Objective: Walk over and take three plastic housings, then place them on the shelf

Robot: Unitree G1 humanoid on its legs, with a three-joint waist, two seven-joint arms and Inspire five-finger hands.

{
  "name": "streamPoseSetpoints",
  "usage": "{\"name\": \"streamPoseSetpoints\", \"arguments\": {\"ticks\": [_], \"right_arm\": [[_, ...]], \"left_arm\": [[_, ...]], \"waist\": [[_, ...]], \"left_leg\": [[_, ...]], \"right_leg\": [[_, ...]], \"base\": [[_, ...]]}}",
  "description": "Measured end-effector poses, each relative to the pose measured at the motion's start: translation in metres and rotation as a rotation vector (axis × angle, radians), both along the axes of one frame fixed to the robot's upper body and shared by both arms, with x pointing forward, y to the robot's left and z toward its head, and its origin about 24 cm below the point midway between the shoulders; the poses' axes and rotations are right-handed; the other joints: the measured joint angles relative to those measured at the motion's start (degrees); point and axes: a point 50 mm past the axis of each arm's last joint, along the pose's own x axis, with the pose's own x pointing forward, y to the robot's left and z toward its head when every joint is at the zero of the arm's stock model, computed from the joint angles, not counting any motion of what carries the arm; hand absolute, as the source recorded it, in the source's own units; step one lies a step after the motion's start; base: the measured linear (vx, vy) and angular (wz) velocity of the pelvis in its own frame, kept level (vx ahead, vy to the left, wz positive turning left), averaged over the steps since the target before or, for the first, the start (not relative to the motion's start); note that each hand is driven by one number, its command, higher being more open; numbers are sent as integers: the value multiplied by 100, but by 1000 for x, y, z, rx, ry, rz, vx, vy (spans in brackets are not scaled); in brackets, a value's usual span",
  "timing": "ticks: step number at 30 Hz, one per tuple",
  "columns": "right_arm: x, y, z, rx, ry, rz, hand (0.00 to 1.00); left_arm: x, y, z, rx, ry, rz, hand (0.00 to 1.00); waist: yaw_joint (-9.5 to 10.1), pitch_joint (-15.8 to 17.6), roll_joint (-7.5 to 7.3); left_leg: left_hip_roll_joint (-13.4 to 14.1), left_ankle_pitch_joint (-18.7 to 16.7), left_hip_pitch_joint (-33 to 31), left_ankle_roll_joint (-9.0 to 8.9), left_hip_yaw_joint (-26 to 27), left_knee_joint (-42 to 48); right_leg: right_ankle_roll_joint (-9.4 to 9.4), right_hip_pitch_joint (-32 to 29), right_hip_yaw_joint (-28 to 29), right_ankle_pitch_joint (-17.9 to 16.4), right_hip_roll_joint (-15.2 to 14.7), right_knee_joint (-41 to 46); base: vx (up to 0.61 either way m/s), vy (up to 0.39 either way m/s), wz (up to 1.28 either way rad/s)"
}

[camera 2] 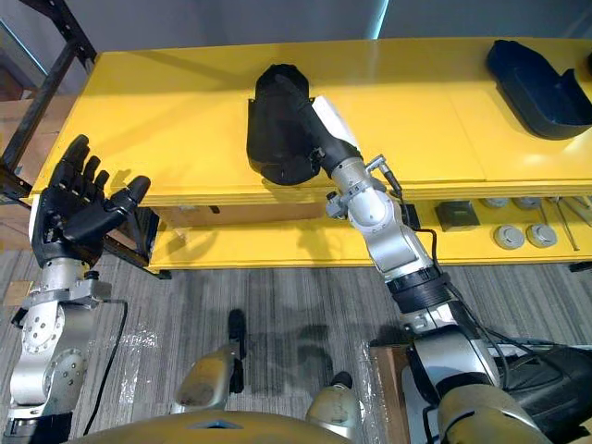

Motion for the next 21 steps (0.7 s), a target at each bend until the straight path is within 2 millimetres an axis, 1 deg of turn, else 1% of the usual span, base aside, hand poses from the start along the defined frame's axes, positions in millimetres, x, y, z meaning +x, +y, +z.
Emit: {"name": "streamPoseSetpoints", "arguments": {"ticks": [5, 8, 12, 15, 21], "right_arm": [[7, -2, -7, -51, 39, -38, 100], [14, -3, 1, -61, 43, -37, 100], [24, -2, 9, -84, 57, -38, 100], [29, 0, 17, -100, 57, -33, 100], [35, -1, 21, -118, 98, -86, 100]], "left_arm": [[0, -2, 0, -23, -12, -18, 100], [0, -3, 0, -23, -13, -26, 100], [3, -12, -1, -23, -14, -78, 100], [3, -13, -1, -24, -15, -84, 100], [5, -14, 0, -27, -17, -82, 100]], "waist": [[61, 187, -2], [47, 277, 5], [54, 298, 10], [43, 401, 18], [36, 416, 17]], "left_leg": [[-16, -4, -26, 6, -64, -20], [-15, 20, -43, -10, -63, -20], [-14, 27, -42, -9, -78, -20], [-11, 24, -23, -6, -89, -20], [-14, 10, -25, 14, -69, -21]], "right_leg": [[0, 5, -33, -3, -8, 6], [1, -5, -28, -3, -10, 30], [-5, -34, -31, -71, -27, 136], [-2, -48, -33, -128, -49, 215], [-1, -94, -20, -129, -57, 215]], "base": [[-13, -23, 4], [2, -43, -2], [-2, -51, 2], [-23, -53, 2], [-21, -42, -1]]}}
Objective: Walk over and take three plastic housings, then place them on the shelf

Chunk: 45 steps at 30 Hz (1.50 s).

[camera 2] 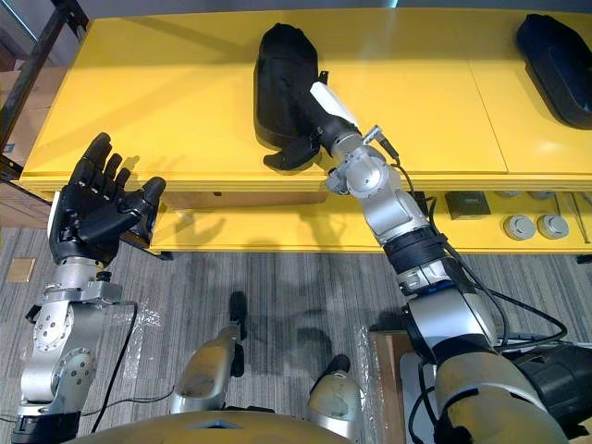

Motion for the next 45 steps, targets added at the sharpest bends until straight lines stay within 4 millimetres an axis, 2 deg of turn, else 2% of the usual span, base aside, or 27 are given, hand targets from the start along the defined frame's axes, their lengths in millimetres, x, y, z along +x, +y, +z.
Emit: {"name": "streamPoseSetpoints", "arguments": {"ticks": [5, 6, 11, 13, 17, 19, 22, 25, 30, 32, 37, 45], "right_arm": [[8, -4, 11, -2, 15, -62, 100], [9, -6, 12, -1, 18, -72, 0], [13, -9, 17, -2, 15, -91, 0], [14, -15, 26, -57, -42, -142, 0], [17, -52, 41, -78, -109, -300, 0], [14, -78, 53, -49, -142, -393, 0], [11, -93, 56, -68, -143, -436, 0], [11, -98, 56, -96, -146, -454, 0], [7, -108, 53, -170, -153, -476, 0], [6, -110, 52, -175, -150, -480, 0], [6, -112, 49, -198, -141, -493, 0], [5, -122, 45, -222, -130, -612, 0]], "left_arm": [[1, -3, -1, -11, 4, 1, 100], [1, -3, -1, -12, 5, 4, 100], [1, -3, -1, -12, 11, 2, 100], [1, -3, -1, -13, 11, 1, 100], [1, -3, -2, -13, 12, 2, 100], [1, -3, -2, -17, 14, 1, 100], [1, -2, -2, -17, 14, 1, 100], [1, -2, -2, -17, 14, 1, 100], [2, -6, -3, -24, 16, -20, 100], [2, -6, -3, -17, 18, -27, 100], [3, -2, -3, 26, 28, -44, 100], [4, -5, -2, 20, 16, -74, 100]], "waist": [[8, 93, 26], [12, 99, 18], [14, 119, 5], [11, 178, 33], [46, 239, 32], [43, 293, 46], [-13, 294, 46], [-75, 293, 46], [-69, 293, 46], [-55, 293, 46], [-40, 289, 37], [97, 252, -33]], "left_leg": [[-2, 0, 0, 0, 22, 0], [-3, 0, 1, 0, 31, 0], [-7, 9, 1, 9, 74, 0], [-9, 21, 2, 24, 80, 0], [-20, 25, -1, 30, 93, -1], [-17, 35, -6, 24, 125, -1], [-14, 42, 7, 16, 157, 0], [-9, 60, 24, 40, 177, 1], [-9, 66, 77, 49, 216, -1], [6, -29, 86, -11, 231, -5], [33, -35, 99, -12, 244, -7], [93, -41, 101, -18, 303, -10]], "right_leg": [[5, -8, 16, 2, -2, 1], [4, -8, 24, 2, -3, -1], [0, -16, 49, 11, -7, -13], [1, -15, 57, 15, -7, -16], [11, -18, 78, 27, -9, -33], [7, -45, 108, 39, -8, -41], [13, -45, 137, 48, -1, -67], [25, -41, 162, 56, 9, -94], [26, 1, 182, 55, 11, -121], [21, 8, 192, 48, 23, -132], [18, 42, 208, 68, 65, -215], [19, 49, 297, 147, 148, -335]], "base": [[-31, -36, 0], [-25, -32, 0], [-13, -37, -1], [-18, -39, 0], [-10, -15, 0], [-1, -40, -7], [17, -48, -6], [29, -62, -6], [19, -60, -4], [-13, -47, -2], [-8, -36, -2], [-4, -40, -4]]}}
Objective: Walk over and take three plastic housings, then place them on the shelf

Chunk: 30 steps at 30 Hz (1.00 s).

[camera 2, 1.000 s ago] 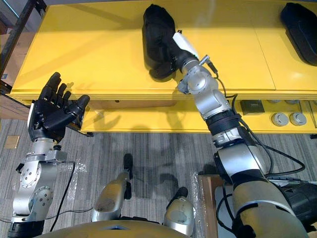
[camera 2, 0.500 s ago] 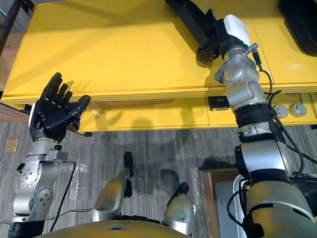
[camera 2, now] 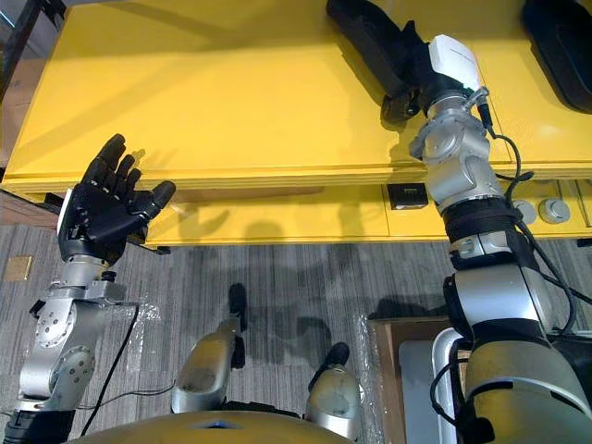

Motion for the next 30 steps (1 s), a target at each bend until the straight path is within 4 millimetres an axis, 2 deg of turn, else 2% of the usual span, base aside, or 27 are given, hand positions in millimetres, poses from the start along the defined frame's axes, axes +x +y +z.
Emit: {"name": "streamPoseSetpoints", "arguments": {"ticks": [4, 6, 11, 15, 18, 20, 22, 25, 30], "right_arm": [[-2, -8, -3, -2, 14, -66, 0], [-8, -17, -9, 30, 13, -105, 0], [-22, -23, -18, 33, -8, -126, 0], [-37, -19, -26, -27, -26, -106, 0], [-39, -9, -40, -15, -11, -80, 0], [-43, 1, -58, -15, 30, -41, 0], [-47, 7, -70, -22, 59, -14, 0], [-53, 8, -79, -45, 80, -10, 0], [-53, 1, -84, -61, 88, -65, 0]], "left_arm": [[0, -1, 0, 0, -2, -4, 100], [0, -2, 0, 0, -2, -10, 100], [-3, -3, 1, -5, -4, -11, 100], [-6, -5, 1, -31, -16, -5, 100], [-9, -14, 12, -52, -63, -50, 100], [-10, -24, 23, -57, -114, -103, 100], [-12, -29, 30, -58, -146, -124, 100], [-13, -30, 32, -63, -164, -142, 100], [-17, -35, 28, -42, -169, -225, 100]], "waist": [[5, -44, -86], [-1, -58, -113], [-18, -73, -141], [-36, -85, -164], [-141, -156, -296], [-208, -249, -454], [-304, -308, -517], [-460, -419, -450], [-481, -511, -310]], "left_leg": [[-6, 6, -2, 8, 15, 0], [-14, 13, -3, 17, 31, 1], [-7, -1, -14, 24, 166, 1], [-4, -18, 4, 58, 379, 6], [-7, -29, 27, 73, 463, 7], [-8, -63, 137, 93, 577, 7], [-11, -108, 233, 66, 631, 6], [-8, -109, 233, 64, 626, 4], [-6, -102, 229, 52, 482, -2]], "right_leg": [[-1, -3, 5, 8, -4, -6], [26, -14, 13, 26, -15, -2], [-3, -128, 125, 49, -27, -2], [-1, -214, 335, 199, -25, -131], [7, -227, 405, 254, -25, -190], [18, -193, 504, 261, -36, -193], [19, -136, 542, 259, -48, -198], [19, -132, 534, 259, -45, -231], [19, 30, 359, 267, -11, -346]], "base": [[0, 0, 0], [0, 0, 0], [-30, -25, -15], [-42, -20, -23], [-23, -8, -14], [13, -17, -25], [22, -28, -17], [0, -21, -2], [-10, -19, 12]]}}
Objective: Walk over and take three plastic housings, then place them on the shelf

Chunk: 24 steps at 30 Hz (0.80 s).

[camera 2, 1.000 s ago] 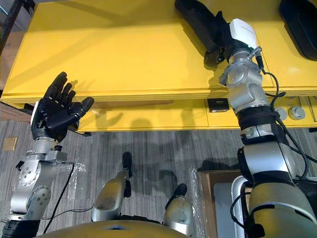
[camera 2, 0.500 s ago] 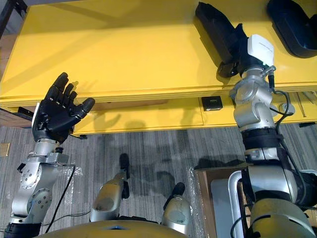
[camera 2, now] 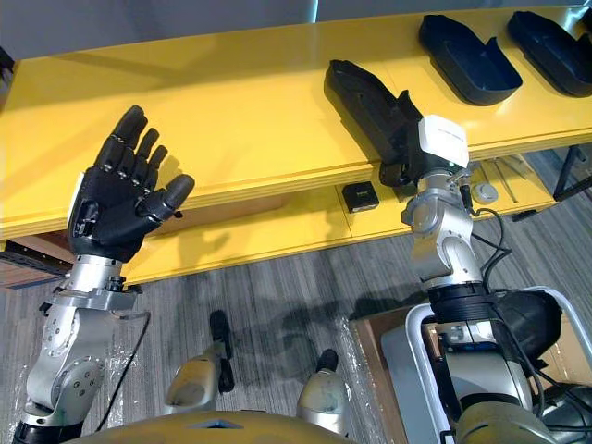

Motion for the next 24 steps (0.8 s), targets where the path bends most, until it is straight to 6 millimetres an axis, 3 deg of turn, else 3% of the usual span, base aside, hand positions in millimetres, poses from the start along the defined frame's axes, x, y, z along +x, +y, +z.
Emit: {"name": "streamPoseSetpoints", "arguments": {"ticks": [8, 13, 15, 16, 17, 21, 22, 24], "right_arm": [[14, -16, 0, -1, -8, -94, 0], [26, -38, 23, -16, -29, -179, 0], [28, -45, 34, -11, -43, -207, 0], [31, -46, 43, -7, -61, -218, 0], [33, -46, 49, 3, -75, -222, 0], [33, -55, 64, 23, -104, -258, 0], [37, -53, 81, 35, -140, -256, 0], [39, -49, 85, 57, -150, -228, 0]], "left_arm": [[-4, 0, -4, 4, 10, -17, 100], [-4, 0, -2, 0, -5, -24, 100], [-3, 0, 0, 0, -20, -27, 100], [-3, 0, 1, -2, -30, -28, 100], [-3, 0, 1, 1, -31, -33, 100], [2, -2, 10, 5, -83, -44, 100], [2, -1, 13, -26, -99, -49, 100], [2, -1, 13, -26, -100, -50, 100]], "waist": [[10, -71, 102], [39, -72, 352], [57, -49, 366], [112, 5, 319], [173, 7, 429], [121, 73, 463], [154, 231, 563], [129, 252, 594]], "left_leg": [[-22, 6, -75, -7, -207, -17], [-56, -21, -301, -46, -376, -18], [-123, -259, -393, -351, -365, -2], [-223, -164, -532, -196, -405, 442], [-223, -256, -525, 39, -446, 519], [-306, -42, -505, 35, -535, 166], [-302, 5, -417, 3, -546, 14], [-285, 15, -419, -12, -547, 13]], "right_leg": [[-11, 90, -215, 7, 4, -21], [-2, -30, -366, 0, -3, 5], [-21, -97, -416, 6, -93, -38], [-33, -174, -399, 16, -238, -56], [-14, -181, -357, 43, -185, -38], [-15, -238, -371, 118, -216, -17], [2, -288, -377, 105, -213, 94], [2, -325, -362, 104, -197, 162]], "base": [[-30, -11, 14], [-78, 13, 18], [-62, 34, 10], [13, 52, -21], [45, 48, -17], [-2, 1, 13], [-67, -63, -1], [-39, -64, -4]]}}
